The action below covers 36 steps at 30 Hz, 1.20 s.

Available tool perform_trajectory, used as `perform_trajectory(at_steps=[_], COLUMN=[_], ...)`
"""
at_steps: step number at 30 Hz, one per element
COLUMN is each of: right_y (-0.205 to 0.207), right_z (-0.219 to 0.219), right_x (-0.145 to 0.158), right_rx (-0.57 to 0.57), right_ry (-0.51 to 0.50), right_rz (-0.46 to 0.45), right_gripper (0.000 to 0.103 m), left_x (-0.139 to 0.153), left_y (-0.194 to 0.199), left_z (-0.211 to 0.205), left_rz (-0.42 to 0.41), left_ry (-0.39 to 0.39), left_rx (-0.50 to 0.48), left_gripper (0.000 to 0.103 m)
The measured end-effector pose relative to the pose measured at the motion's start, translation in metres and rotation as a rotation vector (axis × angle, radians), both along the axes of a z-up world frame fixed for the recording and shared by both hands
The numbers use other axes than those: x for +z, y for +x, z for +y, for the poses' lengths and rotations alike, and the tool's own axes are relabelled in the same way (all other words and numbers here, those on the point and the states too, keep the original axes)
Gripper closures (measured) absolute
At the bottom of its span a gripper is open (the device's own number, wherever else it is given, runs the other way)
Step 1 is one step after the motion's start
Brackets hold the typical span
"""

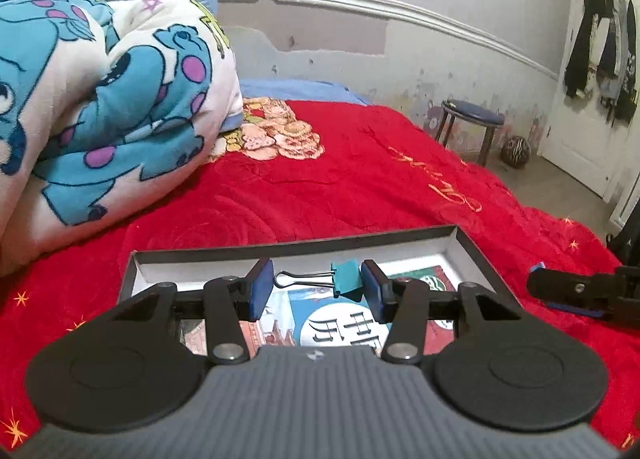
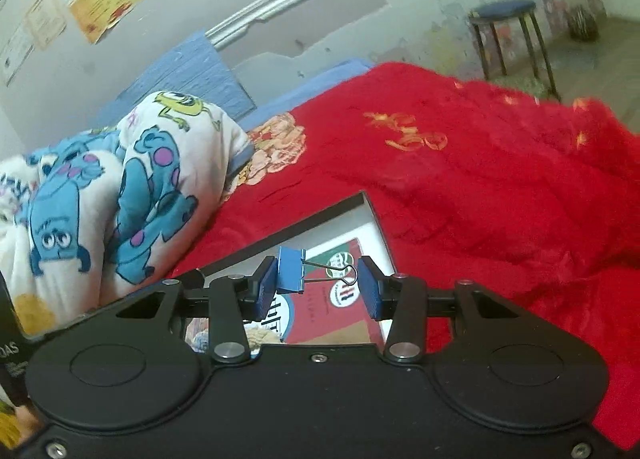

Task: Organize objects
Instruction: 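Lift both held blue binder clips and carry them over the black box, then lower the blue binder clips into the box and open both tools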

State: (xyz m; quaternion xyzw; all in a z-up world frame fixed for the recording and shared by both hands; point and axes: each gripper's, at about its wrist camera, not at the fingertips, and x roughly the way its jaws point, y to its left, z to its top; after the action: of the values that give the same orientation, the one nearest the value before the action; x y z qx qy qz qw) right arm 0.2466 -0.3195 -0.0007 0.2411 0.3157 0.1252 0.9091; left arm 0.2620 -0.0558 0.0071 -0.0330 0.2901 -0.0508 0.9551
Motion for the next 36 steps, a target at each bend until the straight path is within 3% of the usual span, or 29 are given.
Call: perform_trajectory(at_steps=[5, 14, 20, 36], right_y=[0.007, 0.008, 0.007, 0.009], right_z=[-0.006, -0.006, 0.004, 0.019], right_x=[-0.02, -0.03, -0.029, -0.039], right_rx=[-0.029, 0.003, 0.014, 0.025], right_ry=[0.051, 0.145, 0.095, -0.021], right_rz=[0.052, 0.078, 0.099, 0.165], right_gripper=[0.061, 0.061, 0.061, 0.06], left_x=[-0.011, -0.028, -0.033, -0.049], left_y=[-0.007, -0.012, -0.016, -0.015], left_z=[-0.017, -0.039, -0.057, -0.068], left_rz=[0.019, 0.048, 0.063, 0.094], left_ry=[0.016, -0.036, 0.052, 0.109], left_rx=[-0.054, -0.138, -0.114, -0.122], left_gripper=[0.05, 0.05, 0.05, 0.05])
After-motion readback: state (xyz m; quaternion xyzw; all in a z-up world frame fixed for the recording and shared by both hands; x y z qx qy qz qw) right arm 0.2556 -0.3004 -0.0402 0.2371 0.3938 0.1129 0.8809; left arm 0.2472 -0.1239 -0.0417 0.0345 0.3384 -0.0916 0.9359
